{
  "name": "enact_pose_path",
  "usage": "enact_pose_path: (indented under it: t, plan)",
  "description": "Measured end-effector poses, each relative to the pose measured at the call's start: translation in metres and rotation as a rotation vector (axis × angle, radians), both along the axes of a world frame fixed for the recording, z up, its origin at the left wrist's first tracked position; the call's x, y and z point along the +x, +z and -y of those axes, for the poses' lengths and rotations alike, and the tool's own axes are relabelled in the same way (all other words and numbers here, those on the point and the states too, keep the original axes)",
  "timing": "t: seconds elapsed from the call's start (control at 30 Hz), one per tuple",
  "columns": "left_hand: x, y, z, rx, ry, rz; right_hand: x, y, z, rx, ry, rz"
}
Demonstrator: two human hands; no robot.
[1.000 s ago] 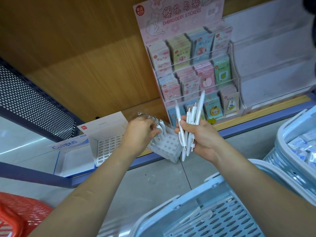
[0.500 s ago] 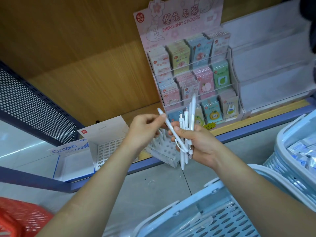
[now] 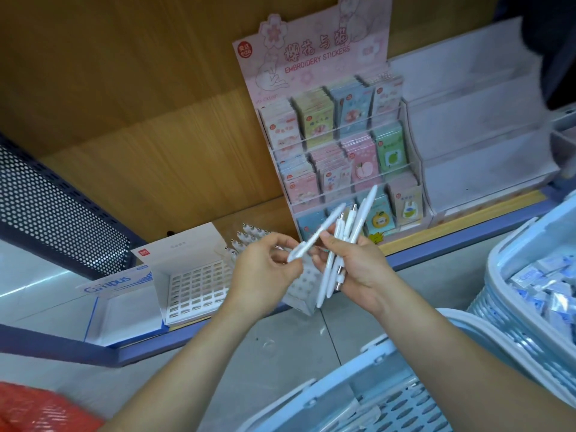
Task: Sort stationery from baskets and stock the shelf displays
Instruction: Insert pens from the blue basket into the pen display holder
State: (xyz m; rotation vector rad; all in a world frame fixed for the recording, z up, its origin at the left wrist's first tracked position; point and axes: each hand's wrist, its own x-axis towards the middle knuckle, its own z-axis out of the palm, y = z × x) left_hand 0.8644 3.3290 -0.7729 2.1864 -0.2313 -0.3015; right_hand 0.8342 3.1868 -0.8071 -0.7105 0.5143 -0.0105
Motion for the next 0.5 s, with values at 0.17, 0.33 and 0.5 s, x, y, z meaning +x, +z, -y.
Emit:
enact_pose_path:
  t: [0.17, 0.33, 0.5]
  plan:
    - [0.022, 0.040, -0.037, 0.190, -0.041, 0.200, 0.001, -0.002, 0.003, -0.171, -0.084, -0.141]
    - [0.031, 0.054, -0.059, 0.642, -0.261, 0.280, 0.003, 0.000, -0.001, -0.219, -0.043, -0.163]
    - [0.029, 0.036, -0.052, 0.823, -0.336, 0.390, -0.002, 0.001, -0.004, -0.335, 0.087, -0.108]
